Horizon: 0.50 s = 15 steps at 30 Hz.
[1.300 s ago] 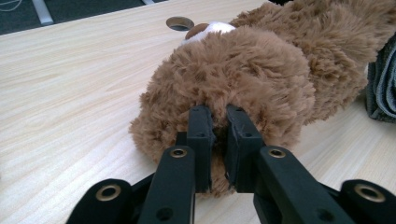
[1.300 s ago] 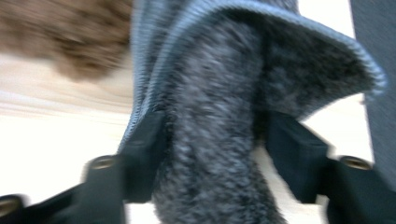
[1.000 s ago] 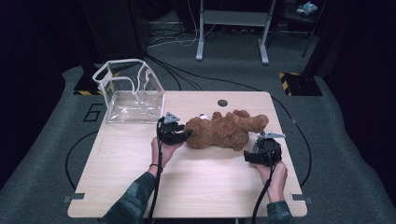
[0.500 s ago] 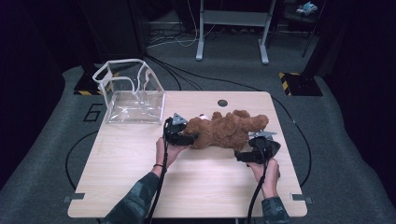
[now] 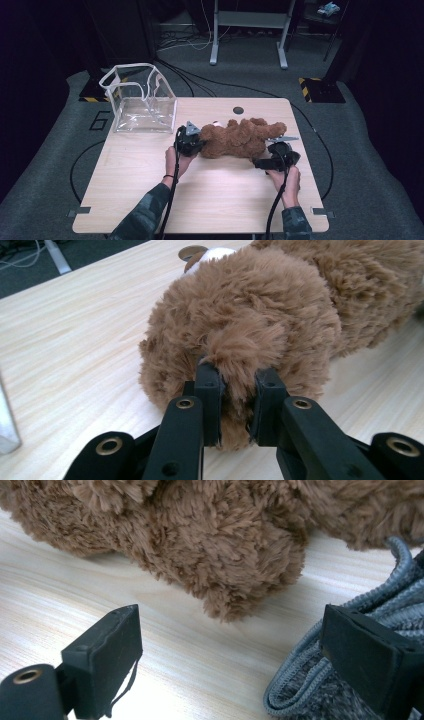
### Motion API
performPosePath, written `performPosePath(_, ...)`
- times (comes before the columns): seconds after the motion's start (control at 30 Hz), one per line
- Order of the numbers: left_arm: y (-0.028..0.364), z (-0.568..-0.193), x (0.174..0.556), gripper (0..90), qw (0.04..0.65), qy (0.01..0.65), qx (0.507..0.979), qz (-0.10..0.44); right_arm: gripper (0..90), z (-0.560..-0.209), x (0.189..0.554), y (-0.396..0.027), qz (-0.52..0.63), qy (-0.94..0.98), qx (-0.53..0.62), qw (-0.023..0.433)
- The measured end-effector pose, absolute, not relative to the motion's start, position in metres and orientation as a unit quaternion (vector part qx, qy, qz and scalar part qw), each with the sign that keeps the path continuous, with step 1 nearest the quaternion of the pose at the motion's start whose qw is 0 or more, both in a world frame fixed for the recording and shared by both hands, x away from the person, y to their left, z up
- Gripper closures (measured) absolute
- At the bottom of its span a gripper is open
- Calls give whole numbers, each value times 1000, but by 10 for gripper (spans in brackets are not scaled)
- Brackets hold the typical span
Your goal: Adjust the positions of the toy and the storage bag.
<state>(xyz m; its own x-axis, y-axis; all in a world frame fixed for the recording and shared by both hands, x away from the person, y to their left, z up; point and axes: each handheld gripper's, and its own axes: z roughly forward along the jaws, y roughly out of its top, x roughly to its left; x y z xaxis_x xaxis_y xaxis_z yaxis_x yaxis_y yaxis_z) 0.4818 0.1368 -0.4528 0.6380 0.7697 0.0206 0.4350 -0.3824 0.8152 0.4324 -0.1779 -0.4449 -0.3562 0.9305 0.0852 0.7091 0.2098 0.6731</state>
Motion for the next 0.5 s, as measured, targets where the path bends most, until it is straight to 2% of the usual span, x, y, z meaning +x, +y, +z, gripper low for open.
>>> performPosePath(0.5, 162, -452, 496, 771, 400, 361, 818, 205, 118, -442, 436, -180, 320, 756, 542, 178)
